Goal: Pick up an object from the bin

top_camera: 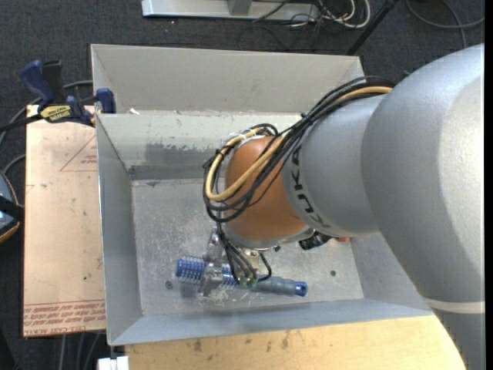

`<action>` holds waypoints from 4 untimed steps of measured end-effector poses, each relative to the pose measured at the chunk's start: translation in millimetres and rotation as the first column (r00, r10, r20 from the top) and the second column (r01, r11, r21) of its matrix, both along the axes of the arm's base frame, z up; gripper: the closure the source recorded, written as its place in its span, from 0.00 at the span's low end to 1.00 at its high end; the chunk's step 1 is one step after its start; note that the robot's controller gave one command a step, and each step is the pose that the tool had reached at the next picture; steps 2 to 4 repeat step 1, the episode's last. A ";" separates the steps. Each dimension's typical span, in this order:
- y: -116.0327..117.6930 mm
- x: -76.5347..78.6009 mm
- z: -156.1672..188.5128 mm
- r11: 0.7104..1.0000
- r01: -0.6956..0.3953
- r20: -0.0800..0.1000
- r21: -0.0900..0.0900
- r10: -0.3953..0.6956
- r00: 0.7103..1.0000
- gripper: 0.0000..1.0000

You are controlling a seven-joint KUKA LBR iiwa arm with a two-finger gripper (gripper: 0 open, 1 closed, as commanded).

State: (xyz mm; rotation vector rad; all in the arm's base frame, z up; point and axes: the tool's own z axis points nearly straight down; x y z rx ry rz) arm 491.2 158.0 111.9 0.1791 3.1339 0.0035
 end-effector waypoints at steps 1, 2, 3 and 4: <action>0.7 0.6 37.4 1.000 -0.002 0.000 0.000 0.002 1.000 1.00; 0.7 0.6 37.4 1.000 -0.002 0.000 0.000 0.002 1.000 1.00; 0.7 0.6 37.4 1.000 -0.002 0.000 0.000 0.002 1.000 1.00; 0.7 0.6 37.4 1.000 -0.002 0.000 0.000 0.002 1.000 1.00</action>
Offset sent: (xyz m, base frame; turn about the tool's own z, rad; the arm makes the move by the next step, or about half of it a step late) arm -0.0001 0.0002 0.0364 0.0000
